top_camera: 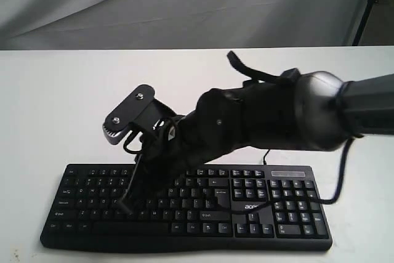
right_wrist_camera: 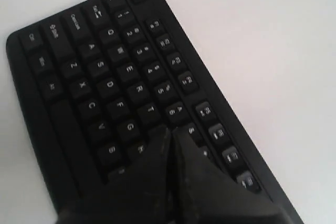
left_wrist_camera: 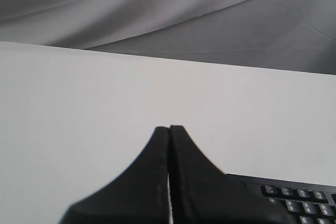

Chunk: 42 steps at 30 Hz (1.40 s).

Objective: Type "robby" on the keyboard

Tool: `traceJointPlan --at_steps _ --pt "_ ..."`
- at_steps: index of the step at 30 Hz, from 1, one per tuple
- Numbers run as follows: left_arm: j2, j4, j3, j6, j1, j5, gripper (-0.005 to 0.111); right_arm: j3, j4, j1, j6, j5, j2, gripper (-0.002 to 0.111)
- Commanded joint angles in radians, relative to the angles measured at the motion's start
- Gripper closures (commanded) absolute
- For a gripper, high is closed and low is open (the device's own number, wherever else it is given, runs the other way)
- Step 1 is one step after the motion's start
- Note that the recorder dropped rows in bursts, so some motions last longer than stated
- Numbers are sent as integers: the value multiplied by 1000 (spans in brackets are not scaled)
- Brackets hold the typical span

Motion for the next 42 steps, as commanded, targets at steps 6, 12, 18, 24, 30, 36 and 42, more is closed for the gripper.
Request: traceJointPlan --at_steps 6,12,18,24,30,36,42 --pt "-4 -9 5 -4 -3 -2 107 340 -40 -70 118 -119 -364 108" --pt "-4 -9 5 -4 -3 -2 107 541 -45 -122 135 -268 -569 108" --pt "-4 -9 5 -4 -3 -2 107 563 -45 -126 135 -249 -656 108" --pt "-4 -9 5 -4 -3 -2 107 560 52 -126 135 -267 -656 108" --pt "-4 -9 5 -4 -3 -2 107 560 52 -126 137 -288 -656 108" --pt "-4 -9 5 -4 -3 -2 107 562 24 -193 132 -264 -795 108" --pt "-4 -9 5 -4 -3 -2 107 562 -34 -536 131 -116 -1055 108"
